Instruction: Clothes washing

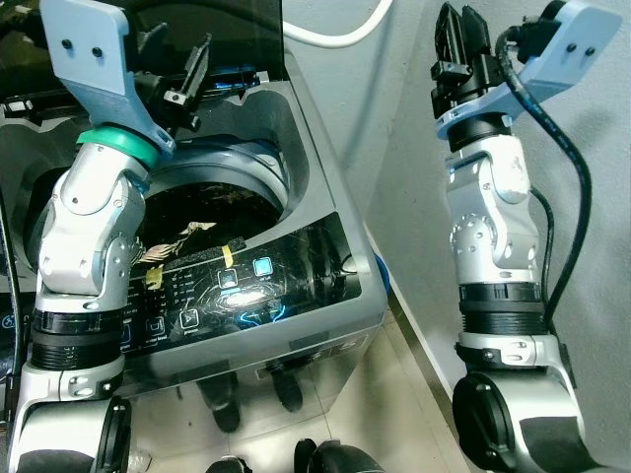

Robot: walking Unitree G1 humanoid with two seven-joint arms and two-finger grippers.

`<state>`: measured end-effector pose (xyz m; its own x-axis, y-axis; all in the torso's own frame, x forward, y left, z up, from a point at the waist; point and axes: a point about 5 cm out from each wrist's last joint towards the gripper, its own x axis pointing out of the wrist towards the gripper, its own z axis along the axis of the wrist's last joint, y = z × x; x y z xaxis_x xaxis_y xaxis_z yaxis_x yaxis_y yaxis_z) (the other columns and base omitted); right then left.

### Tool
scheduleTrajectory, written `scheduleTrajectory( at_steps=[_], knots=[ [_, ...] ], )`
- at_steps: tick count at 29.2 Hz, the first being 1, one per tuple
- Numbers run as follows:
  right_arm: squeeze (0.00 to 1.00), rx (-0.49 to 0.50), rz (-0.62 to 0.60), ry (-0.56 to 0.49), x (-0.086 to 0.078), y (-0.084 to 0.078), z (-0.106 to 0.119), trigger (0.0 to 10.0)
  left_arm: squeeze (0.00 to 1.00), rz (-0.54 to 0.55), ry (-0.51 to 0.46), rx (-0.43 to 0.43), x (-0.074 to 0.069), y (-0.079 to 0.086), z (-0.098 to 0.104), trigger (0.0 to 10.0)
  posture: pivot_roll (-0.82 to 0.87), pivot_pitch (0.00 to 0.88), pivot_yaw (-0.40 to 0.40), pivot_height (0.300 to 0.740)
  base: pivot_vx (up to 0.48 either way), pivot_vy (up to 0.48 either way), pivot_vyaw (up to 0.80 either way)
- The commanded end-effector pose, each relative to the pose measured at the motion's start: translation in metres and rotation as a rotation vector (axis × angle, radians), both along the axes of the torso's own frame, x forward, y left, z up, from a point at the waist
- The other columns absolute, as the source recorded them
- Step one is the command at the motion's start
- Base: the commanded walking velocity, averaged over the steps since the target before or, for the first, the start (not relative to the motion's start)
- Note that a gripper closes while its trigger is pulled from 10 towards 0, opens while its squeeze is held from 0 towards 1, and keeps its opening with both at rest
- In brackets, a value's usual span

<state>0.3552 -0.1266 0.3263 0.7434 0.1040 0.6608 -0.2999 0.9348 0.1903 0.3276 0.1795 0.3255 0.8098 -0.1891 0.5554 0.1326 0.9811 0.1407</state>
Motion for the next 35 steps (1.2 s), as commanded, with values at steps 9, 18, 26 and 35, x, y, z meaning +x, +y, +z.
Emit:
scheduleTrajectory(
  at_steps=[9,18,26,35],
  knots=[
    [0.00,-0.024,0.015,-0.013,-0.0023,0.0039,0.0000,10.0,0.00,0.038,-0.002,-0.020,0.0019,0.0035,-0.0050,10.0,0.06,0.066,-0.007,0.740,0.000,0.000,0.00],
    [0.00,-0.033,0.019,-0.005,-0.0013,0.0058,-0.0022,10.0,0.00,0.049,-0.011,-0.028,0.0039,0.0045,-0.0051,10.0,0.06,0.063,-0.002,0.740,-0.288,0.000,0.00],
    [0.00,-0.037,0.024,-0.004,-0.0009,0.0065,-0.0030,10.0,0.00,0.050,-0.015,-0.022,0.0046,0.0046,-0.0040,10.0,0.06,0.056,0.001,0.740,-0.336,0.000,0.00],
    [0.00,-0.043,0.029,-0.004,-0.0010,0.0065,-0.0037,10.0,0.00,0.051,-0.019,-0.019,0.0061,0.0039,-0.0034,10.0,0.06,0.053,0.002,0.740,-0.329,0.000,0.00]
  ],
)
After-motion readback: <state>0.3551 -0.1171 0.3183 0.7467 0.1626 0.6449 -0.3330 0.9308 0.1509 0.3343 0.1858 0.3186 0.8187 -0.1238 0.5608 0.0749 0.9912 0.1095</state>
